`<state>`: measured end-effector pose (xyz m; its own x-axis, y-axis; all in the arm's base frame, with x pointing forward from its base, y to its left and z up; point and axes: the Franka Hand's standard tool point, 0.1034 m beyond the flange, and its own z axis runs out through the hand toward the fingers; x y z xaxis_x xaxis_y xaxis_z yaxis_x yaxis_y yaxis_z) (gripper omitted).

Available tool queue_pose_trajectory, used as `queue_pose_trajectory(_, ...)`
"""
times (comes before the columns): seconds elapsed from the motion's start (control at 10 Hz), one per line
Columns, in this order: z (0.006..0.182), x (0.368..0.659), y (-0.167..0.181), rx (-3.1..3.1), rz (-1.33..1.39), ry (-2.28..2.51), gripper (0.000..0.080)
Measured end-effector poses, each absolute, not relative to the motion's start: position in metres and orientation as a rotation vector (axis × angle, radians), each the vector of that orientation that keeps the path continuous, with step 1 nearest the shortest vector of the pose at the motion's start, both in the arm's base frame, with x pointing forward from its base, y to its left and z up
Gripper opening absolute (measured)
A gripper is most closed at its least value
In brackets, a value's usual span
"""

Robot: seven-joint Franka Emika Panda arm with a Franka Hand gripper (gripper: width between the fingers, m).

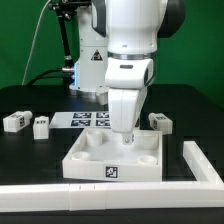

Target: Assemble one leg

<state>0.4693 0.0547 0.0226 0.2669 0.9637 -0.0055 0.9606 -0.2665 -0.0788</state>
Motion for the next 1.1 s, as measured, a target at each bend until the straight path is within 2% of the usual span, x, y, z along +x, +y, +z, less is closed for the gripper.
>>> queue_pose_trajectory(0.3, 0.01, 0.464, 0.056, -2.451, 0.072, -1.86, 0.065)
queue_pose_trajectory(0.6, 0.007, 0.463, 0.056, -2.462, 0.077, -1.842, 0.065)
queue_pose_trajectory(0.7, 0.008, 0.464, 0.056, -2.478, 0.076, -1.823, 0.056)
queue_pose_trajectory(0.8, 0.007, 0.463, 0.056, -2.476, 0.078, -1.823, 0.0376)
queue_pose_trajectory(0.9, 0.007, 0.463, 0.056, -2.476, 0.079, -1.822, 0.0241)
queue_pose_trajectory(1.0, 0.007, 0.462, 0.056, -2.476, 0.08, -1.822, 0.0241)
queue_pose_trajectory(1.1, 0.007, 0.464, 0.056, -2.477, 0.074, -1.824, 0.0067)
